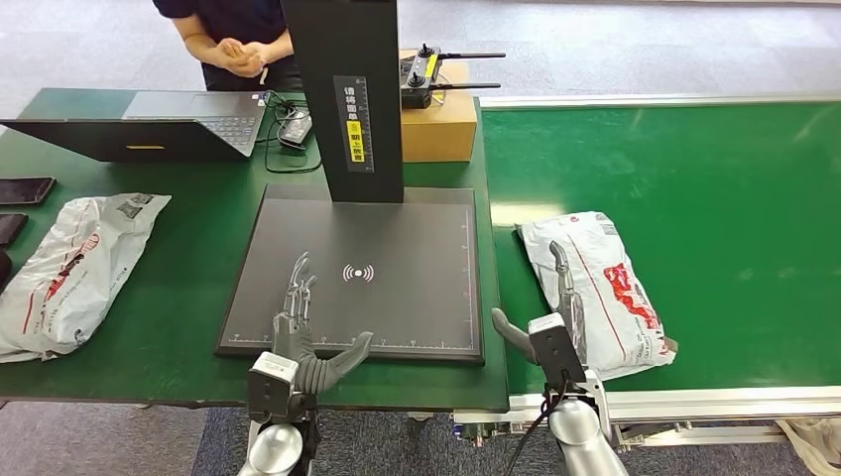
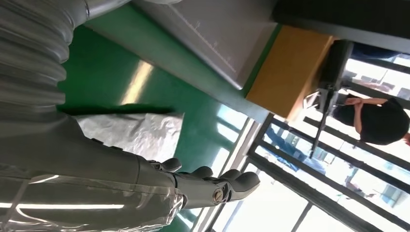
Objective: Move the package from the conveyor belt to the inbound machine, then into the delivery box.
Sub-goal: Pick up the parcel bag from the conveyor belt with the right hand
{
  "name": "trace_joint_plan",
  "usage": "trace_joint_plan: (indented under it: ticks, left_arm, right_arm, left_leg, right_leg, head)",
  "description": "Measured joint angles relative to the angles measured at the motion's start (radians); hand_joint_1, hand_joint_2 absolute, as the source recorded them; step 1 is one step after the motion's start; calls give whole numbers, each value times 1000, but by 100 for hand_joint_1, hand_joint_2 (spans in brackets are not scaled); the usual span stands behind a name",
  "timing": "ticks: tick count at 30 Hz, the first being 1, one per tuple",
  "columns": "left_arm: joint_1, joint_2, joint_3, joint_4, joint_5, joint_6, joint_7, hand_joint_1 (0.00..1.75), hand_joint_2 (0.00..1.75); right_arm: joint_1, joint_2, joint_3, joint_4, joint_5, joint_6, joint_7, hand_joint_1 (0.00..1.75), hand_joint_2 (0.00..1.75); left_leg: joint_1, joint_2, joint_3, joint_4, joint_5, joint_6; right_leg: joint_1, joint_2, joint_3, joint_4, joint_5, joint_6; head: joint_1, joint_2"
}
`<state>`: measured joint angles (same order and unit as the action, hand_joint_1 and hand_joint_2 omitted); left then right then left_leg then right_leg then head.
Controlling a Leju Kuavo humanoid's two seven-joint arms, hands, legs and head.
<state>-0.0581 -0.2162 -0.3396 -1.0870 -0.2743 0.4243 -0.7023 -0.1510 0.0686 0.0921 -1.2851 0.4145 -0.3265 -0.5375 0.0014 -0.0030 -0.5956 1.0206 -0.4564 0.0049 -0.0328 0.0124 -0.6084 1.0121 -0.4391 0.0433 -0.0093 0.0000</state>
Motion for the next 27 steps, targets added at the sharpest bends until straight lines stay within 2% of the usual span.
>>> trace_joint_plan:
  ticks: [8,14,25,27]
  left_arm:
    - [-6,17,-41,5,43,39,0,0,175]
    - [-3,28,-55,5,53,46,0,0,175]
    - [-3,32,-56,5,53,46,0,0,175]
    - [-4,32,-56,5,52,46,0,0,175]
  right_arm:
    - [-73,-72,-36,142,13,-11,38,0,175]
    - [-135,-116,-50,260,5,-17,27,0,175]
    - [-166,-138,-52,333,4,-22,25,0,175]
    - [-172,-139,-52,342,20,-34,44,0,175]
  left_leg:
    - [0,0,0,0,0,0]
    - [0,0,0,0,0,0]
    - [0,0,0,0,0,0]
    - [0,0,0,0,0,0]
  right_leg:
    - [0,0,0,0,0,0]
    - [0,0,0,0,0,0]
    - [0,0,0,0,0,0]
    - [0,0,0,0,0,0]
  head:
    - [0,0]
    - [0,0]
    - [0,0]
    - [0,0]
